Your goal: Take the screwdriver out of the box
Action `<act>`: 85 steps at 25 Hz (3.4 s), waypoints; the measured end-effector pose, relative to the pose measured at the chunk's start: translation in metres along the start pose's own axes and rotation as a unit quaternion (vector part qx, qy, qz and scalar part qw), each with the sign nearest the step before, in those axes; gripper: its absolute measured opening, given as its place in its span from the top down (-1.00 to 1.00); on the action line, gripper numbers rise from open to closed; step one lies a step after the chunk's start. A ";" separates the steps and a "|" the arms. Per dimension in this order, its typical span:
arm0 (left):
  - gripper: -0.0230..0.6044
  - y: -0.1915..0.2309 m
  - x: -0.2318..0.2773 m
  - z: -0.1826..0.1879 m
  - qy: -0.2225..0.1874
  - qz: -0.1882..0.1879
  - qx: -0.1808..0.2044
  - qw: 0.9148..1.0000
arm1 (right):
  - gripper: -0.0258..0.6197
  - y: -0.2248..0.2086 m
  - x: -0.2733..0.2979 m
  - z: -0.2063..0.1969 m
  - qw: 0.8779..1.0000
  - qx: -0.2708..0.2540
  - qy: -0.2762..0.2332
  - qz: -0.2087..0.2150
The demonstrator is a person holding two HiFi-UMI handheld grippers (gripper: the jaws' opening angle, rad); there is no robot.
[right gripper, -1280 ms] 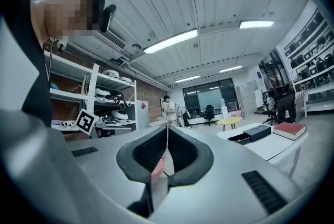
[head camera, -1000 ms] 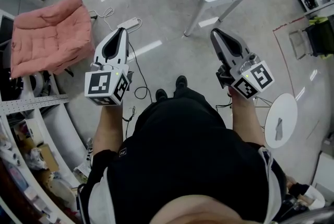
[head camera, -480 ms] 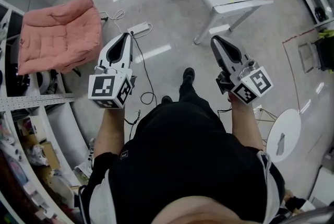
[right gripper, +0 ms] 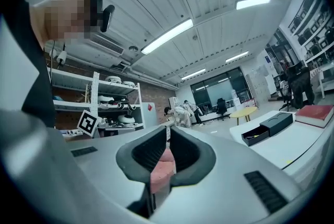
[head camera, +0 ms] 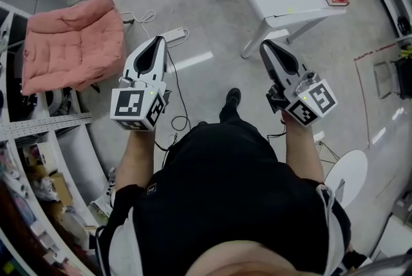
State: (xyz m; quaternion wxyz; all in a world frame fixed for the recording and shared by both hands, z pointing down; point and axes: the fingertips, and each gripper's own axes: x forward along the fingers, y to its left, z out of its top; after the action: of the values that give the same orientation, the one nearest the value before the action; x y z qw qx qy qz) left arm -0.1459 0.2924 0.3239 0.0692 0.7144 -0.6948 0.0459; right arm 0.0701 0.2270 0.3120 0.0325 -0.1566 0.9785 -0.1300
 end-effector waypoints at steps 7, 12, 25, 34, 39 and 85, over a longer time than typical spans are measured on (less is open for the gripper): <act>0.85 -0.021 0.086 0.009 0.012 -0.008 0.005 1.000 | 0.82 -0.086 -0.001 0.017 1.000 0.013 -0.006 -0.014; 0.85 -0.047 0.141 0.018 0.021 -0.019 0.015 0.999 | 0.82 -0.141 -0.008 0.030 1.000 0.019 -0.011 -0.018; 0.85 -0.086 0.223 0.024 0.046 -0.017 0.036 0.998 | 0.82 -0.227 -0.028 0.042 0.999 0.030 -0.026 -0.016; 0.85 -0.087 0.244 0.035 0.029 -0.035 0.039 0.998 | 0.82 -0.235 -0.035 0.052 0.999 0.019 -0.032 -0.038; 0.85 -0.084 0.274 0.042 0.014 -0.059 0.038 0.997 | 0.82 -0.251 -0.027 0.058 0.998 0.013 -0.032 -0.060; 0.85 0.042 0.543 0.040 0.058 -0.155 0.005 0.986 | 0.82 -0.452 0.165 0.051 0.984 0.026 0.056 -0.166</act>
State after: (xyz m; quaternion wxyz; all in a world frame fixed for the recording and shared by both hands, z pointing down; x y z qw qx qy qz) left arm -0.1728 -0.2511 0.3737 0.1118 0.8102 -0.5700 0.0792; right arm 0.0537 -0.2522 0.3784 -0.0407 -0.3087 0.9354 -0.1673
